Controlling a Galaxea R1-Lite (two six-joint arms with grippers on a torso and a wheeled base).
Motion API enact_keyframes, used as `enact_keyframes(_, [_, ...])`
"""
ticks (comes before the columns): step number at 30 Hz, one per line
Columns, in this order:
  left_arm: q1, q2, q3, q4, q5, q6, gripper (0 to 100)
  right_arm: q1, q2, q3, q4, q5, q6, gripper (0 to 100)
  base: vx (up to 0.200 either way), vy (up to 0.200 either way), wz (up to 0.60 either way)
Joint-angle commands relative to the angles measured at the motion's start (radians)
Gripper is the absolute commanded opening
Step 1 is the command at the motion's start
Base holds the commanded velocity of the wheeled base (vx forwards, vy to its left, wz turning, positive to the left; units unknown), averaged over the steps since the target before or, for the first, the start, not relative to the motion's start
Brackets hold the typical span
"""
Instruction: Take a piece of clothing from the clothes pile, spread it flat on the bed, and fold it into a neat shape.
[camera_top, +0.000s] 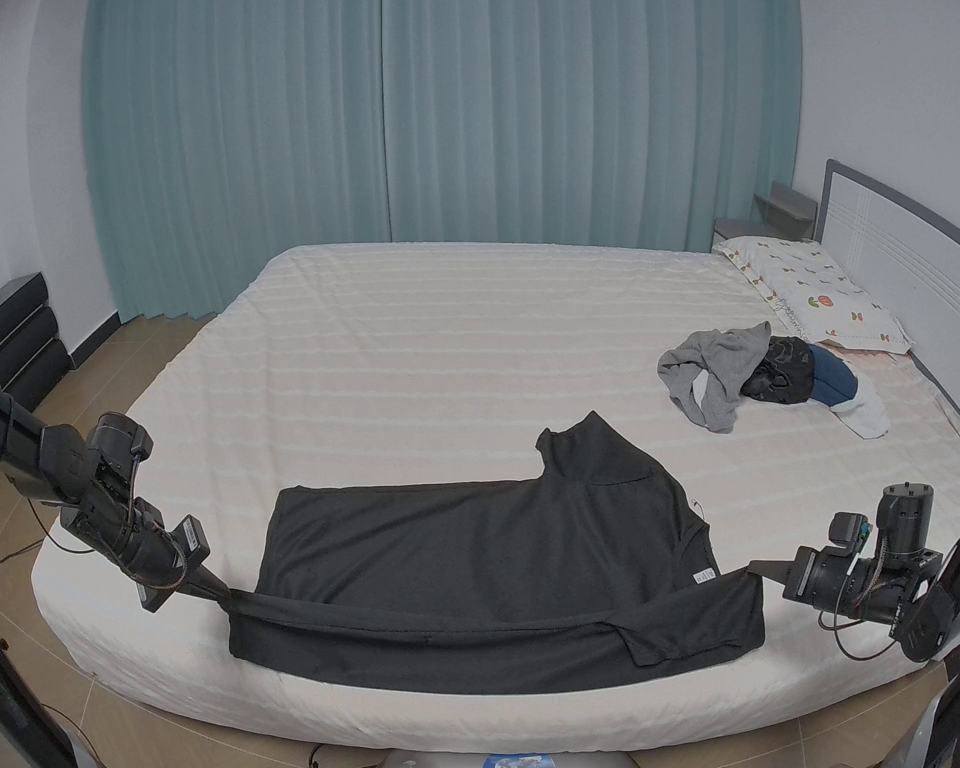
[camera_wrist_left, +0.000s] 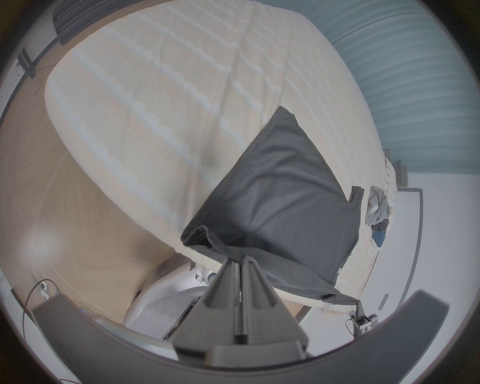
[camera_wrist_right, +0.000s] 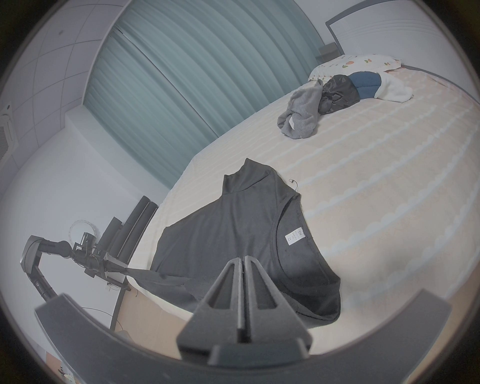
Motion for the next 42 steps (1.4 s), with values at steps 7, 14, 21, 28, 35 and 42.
enact_keyframes(7, [-0.001,0.171,-0.112,0.012,0.002,-0.008,0,0.000,0.234,-0.141,0.004,-0.008,0.002,0,0.000,0.000,0.00])
enact_keyframes(14, [-0.008,0.223,-0.162,0.007,0.012,-0.032,0,0.000,0.346,-0.238,0.010,-0.025,0.002,0,0.000,0.000,0.00])
enact_keyframes(21, [-0.035,0.251,-0.197,0.010,0.032,-0.057,0,0.000,0.378,-0.259,0.008,-0.025,0.002,0,0.000,0.000,0.00])
enact_keyframes(28, [-0.046,0.262,-0.216,0.010,0.052,-0.092,100,0.002,0.396,-0.261,-0.005,-0.026,0.002,100,0.000,0.000,0.00])
enact_keyframes(35, [-0.021,0.248,-0.213,0.010,0.043,-0.097,100,-0.015,0.347,-0.264,-0.022,-0.022,0.034,100,0.000,0.000,0.00])
enact_keyframes(42, [0.017,0.213,-0.204,-0.001,-0.001,-0.123,100,0.014,0.343,-0.244,-0.042,-0.019,0.158,100,0.000,0.000,0.00])
